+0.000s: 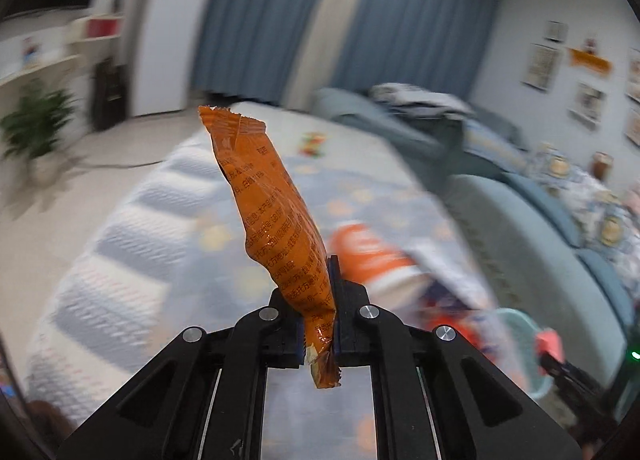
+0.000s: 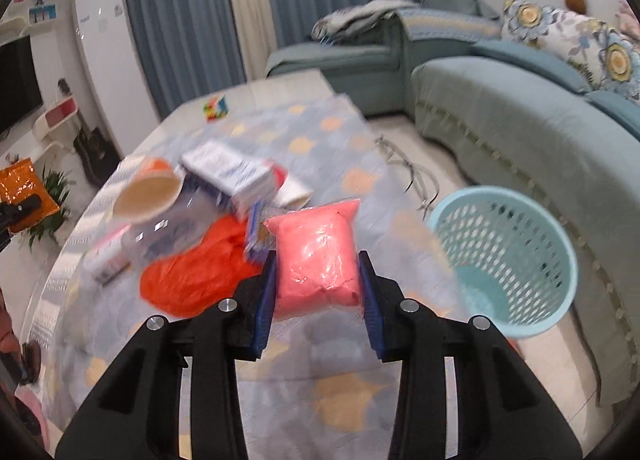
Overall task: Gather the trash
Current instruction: 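Carry both bags over the blue basket and open both tools to drop them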
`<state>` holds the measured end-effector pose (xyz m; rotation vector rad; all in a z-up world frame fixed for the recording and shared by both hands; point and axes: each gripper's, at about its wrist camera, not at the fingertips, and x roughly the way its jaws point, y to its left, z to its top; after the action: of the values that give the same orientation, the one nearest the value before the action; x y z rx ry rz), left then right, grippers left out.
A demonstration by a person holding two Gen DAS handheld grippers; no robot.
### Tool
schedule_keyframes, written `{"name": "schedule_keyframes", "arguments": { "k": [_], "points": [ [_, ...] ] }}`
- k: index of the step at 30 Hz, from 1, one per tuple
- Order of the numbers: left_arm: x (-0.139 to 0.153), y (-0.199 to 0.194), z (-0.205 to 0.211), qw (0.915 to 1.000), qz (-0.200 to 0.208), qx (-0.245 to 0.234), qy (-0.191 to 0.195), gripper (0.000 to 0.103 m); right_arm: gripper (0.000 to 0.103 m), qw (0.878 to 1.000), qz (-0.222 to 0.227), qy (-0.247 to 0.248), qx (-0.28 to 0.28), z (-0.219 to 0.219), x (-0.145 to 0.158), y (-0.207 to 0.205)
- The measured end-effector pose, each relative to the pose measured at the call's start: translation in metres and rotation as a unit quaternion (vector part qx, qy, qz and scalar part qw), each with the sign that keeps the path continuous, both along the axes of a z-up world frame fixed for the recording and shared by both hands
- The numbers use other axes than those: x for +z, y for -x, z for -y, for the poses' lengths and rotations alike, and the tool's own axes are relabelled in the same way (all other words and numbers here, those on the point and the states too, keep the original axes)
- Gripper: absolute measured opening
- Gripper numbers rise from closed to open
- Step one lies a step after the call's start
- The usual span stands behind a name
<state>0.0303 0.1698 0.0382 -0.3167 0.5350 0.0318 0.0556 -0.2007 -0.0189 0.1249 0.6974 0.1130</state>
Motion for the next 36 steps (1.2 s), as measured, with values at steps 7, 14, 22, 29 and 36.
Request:
{"name": "schedule_keyframes", "arguments": {
  "k": [7,14,22,29,36],
  "points": [
    [0.023,-0.043,0.125,0.9866,0.007,-0.162,-0.018,0.007,0.035,0.998,-0.006,-0.008,-0.055,0.069,0.002,-0.020],
    [-0.012,-0.096,0.245,0.9585,-0.042,-0.279,-0.040,0.007,0.035,0.988,-0.078,-0.038,-0.128,0.144,-0.047,-0.039],
    [-0.079,-0.127,0.332,0.9249,-0.110,-0.360,-0.054,0.007,0.036,0.975,-0.139,-0.033,-0.172,0.178,-0.094,-0.055],
    [-0.107,-0.128,0.356,0.9167,-0.126,-0.372,-0.072,0.052,0.048,0.970,-0.148,-0.032,-0.188,0.182,-0.105,-0.060],
    [-0.101,-0.121,0.342,0.9223,-0.117,-0.360,-0.076,0.055,0.052,0.969,-0.132,-0.034,-0.205,0.189,-0.095,-0.047]
  ]
}}
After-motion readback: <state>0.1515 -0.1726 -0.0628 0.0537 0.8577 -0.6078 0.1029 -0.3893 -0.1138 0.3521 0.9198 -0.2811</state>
